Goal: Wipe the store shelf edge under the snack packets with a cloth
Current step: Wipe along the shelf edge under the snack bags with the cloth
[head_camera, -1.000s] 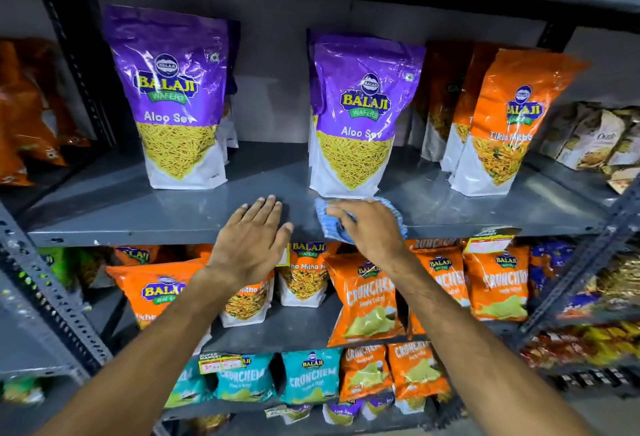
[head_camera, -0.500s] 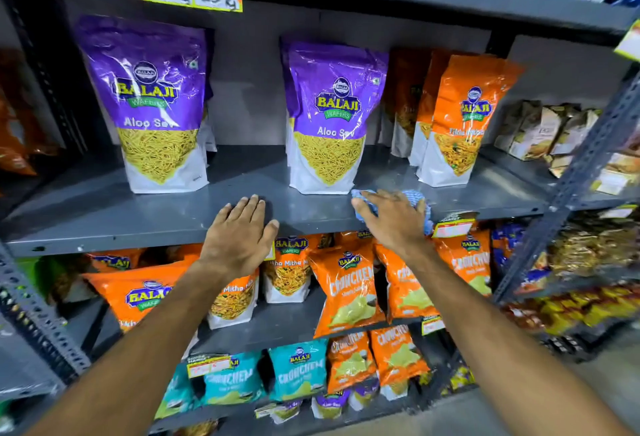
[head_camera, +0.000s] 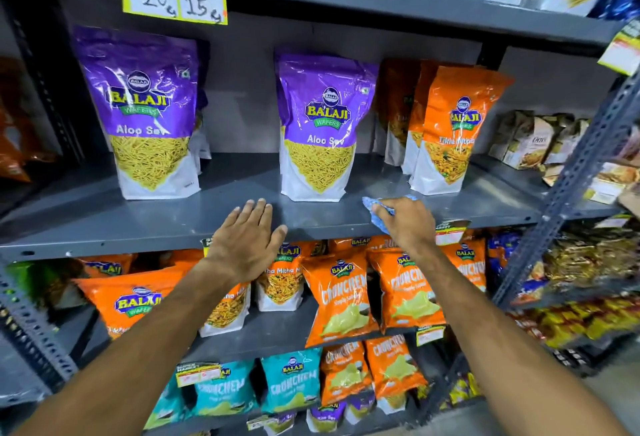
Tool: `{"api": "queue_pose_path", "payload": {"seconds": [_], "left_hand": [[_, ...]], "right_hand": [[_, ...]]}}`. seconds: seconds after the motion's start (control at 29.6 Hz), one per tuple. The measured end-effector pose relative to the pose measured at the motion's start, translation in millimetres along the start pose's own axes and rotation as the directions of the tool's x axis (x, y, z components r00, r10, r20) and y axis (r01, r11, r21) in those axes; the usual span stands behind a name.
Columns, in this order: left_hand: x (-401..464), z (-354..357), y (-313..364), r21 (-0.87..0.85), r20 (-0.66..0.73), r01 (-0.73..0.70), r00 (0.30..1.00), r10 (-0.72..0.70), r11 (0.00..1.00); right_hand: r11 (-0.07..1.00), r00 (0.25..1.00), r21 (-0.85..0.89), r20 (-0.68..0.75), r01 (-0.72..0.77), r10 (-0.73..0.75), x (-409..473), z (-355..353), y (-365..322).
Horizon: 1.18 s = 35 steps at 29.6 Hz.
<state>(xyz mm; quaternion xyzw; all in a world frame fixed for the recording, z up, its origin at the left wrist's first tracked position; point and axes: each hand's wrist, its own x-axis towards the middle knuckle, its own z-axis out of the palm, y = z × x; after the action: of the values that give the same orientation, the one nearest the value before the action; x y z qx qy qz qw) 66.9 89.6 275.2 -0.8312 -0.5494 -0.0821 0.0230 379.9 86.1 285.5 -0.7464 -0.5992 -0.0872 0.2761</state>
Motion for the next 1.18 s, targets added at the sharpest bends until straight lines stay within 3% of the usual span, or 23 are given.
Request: {"api": "queue_pose_path", "payload": {"seconds": [0.17,0.34,0.51,0.67,0.81,0.91,1.01,1.18], "left_hand": [[27,8,60,-0.039,-0.041,-0.044,0.998,0.043,0.998],[44,29,113,0.007,-0.046,0.061,0.997,-0.061,0.998],[49,39,124,-0.028,-0.126,0.146,0.981,-0.149,0.989],[52,40,125,0.020,-0.126,0.141,0.983,-0.137,0.990],[52,40,125,0.044,-0.113,0.168,0.980,-0.162,0.985],[52,40,124,0.057,-0.098,0.181,0.980,-0.174,0.982],[53,42,123,0.070,-0.099,0.190,0.978,-0.182,0.979],[51,40,125,0.045,-0.088,0.185,0.980,-0.181,0.982]], "right_hand": [[0.998,1.000,-0.056,0.005,0.026,-0.026,15,3,26],[0.980,0.992,0.155,0.002,0.128,-0.130,39,-10,42],[0.931,0.995,0.353,0.010,0.094,-0.104,116,-17,25],[0.976,0.997,0.212,0.060,0.038,-0.052,220,19,-10],[0.964,0.965,0.249,0.216,0.096,-0.152,271,73,-14],[0.974,0.905,0.207,0.389,0.094,-0.170,277,108,-7],[0.969,0.813,0.128,0.528,0.211,-0.246,268,119,-12],[0.946,0.780,0.119,0.539,0.302,-0.317,239,108,-14]]}}
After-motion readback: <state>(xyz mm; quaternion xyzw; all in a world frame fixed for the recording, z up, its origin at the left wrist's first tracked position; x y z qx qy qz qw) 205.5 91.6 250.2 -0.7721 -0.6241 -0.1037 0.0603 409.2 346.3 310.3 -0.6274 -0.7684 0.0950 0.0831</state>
